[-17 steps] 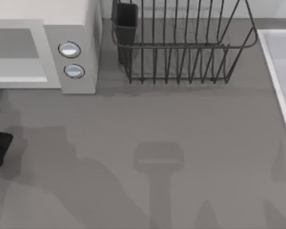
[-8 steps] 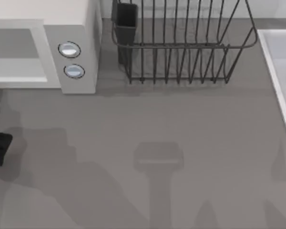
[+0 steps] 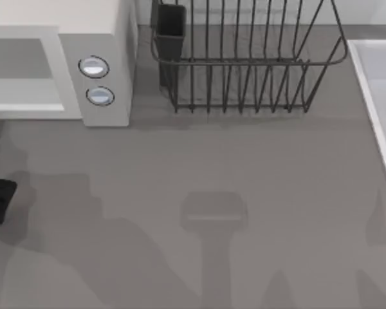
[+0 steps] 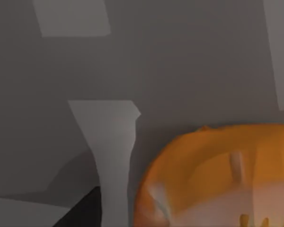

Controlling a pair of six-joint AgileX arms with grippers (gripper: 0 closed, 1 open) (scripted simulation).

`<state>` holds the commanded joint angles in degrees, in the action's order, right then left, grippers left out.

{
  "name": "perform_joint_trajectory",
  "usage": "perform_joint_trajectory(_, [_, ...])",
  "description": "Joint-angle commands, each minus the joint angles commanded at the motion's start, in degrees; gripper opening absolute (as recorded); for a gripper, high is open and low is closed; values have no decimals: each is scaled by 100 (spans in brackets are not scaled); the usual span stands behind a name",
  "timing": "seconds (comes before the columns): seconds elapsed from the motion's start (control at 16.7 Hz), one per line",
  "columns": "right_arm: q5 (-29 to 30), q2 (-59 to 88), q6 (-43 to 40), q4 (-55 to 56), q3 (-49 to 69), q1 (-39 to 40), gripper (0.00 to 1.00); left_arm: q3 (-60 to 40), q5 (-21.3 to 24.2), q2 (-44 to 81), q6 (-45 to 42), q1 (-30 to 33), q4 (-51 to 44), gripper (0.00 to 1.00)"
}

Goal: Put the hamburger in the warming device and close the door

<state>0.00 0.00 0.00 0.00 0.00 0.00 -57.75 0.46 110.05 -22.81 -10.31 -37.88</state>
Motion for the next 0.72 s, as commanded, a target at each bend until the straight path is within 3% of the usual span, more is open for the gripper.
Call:
perform_joint_trajectory(0.18, [0,0,0,0,0,0,100,0,0,0,0,0,0,2])
perform_joint_trajectory(0.72, [0,0,0,0,0,0,100,-105,24,-370,-16,-7,-301,0])
